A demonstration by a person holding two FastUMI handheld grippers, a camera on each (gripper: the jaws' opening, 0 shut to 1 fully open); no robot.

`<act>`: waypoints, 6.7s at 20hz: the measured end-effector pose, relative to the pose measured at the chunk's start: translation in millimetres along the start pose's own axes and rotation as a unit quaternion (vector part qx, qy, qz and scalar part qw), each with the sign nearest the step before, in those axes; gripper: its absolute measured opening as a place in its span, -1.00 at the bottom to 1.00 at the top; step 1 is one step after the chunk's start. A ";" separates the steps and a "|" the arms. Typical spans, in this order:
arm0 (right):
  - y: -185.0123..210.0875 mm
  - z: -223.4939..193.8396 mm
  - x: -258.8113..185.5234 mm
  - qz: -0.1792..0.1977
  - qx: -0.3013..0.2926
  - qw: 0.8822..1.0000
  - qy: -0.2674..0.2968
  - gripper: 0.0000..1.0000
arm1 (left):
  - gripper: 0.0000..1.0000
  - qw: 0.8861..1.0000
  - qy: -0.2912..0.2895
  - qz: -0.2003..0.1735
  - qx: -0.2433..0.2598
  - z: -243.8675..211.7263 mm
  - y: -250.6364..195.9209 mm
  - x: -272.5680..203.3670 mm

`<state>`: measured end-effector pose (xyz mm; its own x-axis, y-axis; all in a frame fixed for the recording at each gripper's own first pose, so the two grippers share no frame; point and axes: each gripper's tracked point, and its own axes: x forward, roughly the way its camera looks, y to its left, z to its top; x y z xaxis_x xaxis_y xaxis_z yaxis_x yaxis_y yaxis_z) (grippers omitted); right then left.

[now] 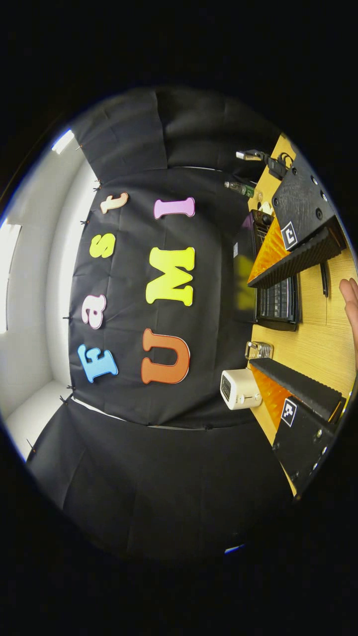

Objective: Open the electric oven with the left hand, put the food in, and close the electric oven.

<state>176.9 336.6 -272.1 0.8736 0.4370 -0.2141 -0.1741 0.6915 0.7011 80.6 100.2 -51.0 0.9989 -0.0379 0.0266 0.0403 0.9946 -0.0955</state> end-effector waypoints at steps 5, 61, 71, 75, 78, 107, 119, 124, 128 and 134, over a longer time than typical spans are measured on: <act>9.8 12.2 55.0 -0.051 0.049 0.996 -0.054 0.70 | 0.84 1.000 0.001 0.001 -0.007 -2.5 6.5 3.0; -13.1 218.5 -157.4 -0.079 -0.276 0.934 -0.213 0.87 | 0.86 0.938 0.341 -0.056 0.023 -259.0 -91.9 10.0; -15.4 243.4 -192.2 -0.093 -0.346 0.907 -0.220 0.90 | 0.87 0.904 0.420 -0.052 0.059 -300.8 -121.6 7.2; -30.6 244.1 -188.8 -0.100 -0.340 0.912 -0.209 0.90 | 0.87 0.899 0.433 -0.040 0.060 -309.6 -123.4 12.7; -34.9 242.9 -185.2 -0.100 -0.333 0.915 -0.204 0.90 | 0.87 0.897 0.437 -0.041 0.057 -309.4 -123.7 11.8; -62.3 241.1 -202.2 -0.121 -0.296 0.927 -0.197 0.89 | 0.89 0.966 0.256 -0.013 0.045 -174.3 -123.5 116.0; -48.5 223.3 -239.7 -0.112 -0.297 0.928 -0.196 0.90 | 0.88 0.995 0.100 -0.026 0.013 -76.0 -129.0 54.1; -32.8 217.3 -268.0 -0.097 -0.289 0.928 -0.213 0.90 | 0.86 1.000 0.027 -0.001 -0.004 -31.5 -107.4 -0.2; -23.4 209.2 -286.2 -0.097 -0.287 0.929 -0.213 0.89 | 0.84 1.000 -0.002 -0.007 0.000 -7.8 -103.8 -48.9; 3.9 200.0 -310.6 -0.091 -0.327 0.918 -0.204 0.89 | 0.84 0.999 -0.022 0.018 0.037 16.1 -89.0 -100.7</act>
<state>-4.2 88.5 -66.8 0.9895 0.1212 0.0784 -0.1281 0.9876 0.0911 -23.9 17.1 -29.1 0.9976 0.0007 0.0687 0.0010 0.9997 -0.0240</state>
